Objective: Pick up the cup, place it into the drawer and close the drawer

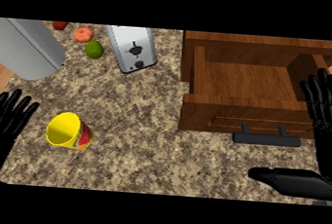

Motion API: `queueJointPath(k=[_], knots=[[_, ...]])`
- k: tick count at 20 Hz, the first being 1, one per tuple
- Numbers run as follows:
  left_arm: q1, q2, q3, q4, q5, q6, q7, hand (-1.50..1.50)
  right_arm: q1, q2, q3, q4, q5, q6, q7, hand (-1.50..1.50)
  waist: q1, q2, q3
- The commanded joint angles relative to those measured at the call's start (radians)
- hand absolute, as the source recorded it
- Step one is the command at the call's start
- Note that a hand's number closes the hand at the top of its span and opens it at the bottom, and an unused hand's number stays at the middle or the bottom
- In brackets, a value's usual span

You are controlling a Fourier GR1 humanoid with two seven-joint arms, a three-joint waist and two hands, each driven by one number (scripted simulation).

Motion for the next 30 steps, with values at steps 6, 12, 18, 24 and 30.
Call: queueJointPath(k=[6,12,18,24,30], knots=[[-0.066,0.013,0.054,0.308,-0.213,0.006,-0.201,-1.5,0.085,0.03,0.029,0.016,0.054,0.006,-0.099,-1.5,-0.004,0.0,0.0],[-0.183,0.075,0.093,0.621,-0.297,-0.009,-0.353,-1.5,0.015,-0.006,-0.035,0.007,-0.028,0.043,-0.022,-1.5,-0.006,0.0,0.0],[-0.309,0.084,0.083,0.975,-0.402,0.004,-0.603,-1.5,0.031,-0.005,-0.048,0.021,-0.038,0.061,-0.049,-1.5,-0.01,0.001,-0.001],[-0.414,0.168,0.1,1.257,-0.434,-0.049,-0.772,-1.5,-0.012,-0.003,-0.04,0.05,0.001,0.049,-0.036,-1.5,-0.01,0.003,-0.001],[-0.485,0.126,0.092,1.414,-0.47,0.033,-0.897,-1.5,-0.031,0.005,-0.025,0.094,0.0,0.065,-0.084,-1.5,-0.02,0.009,-0.003]])
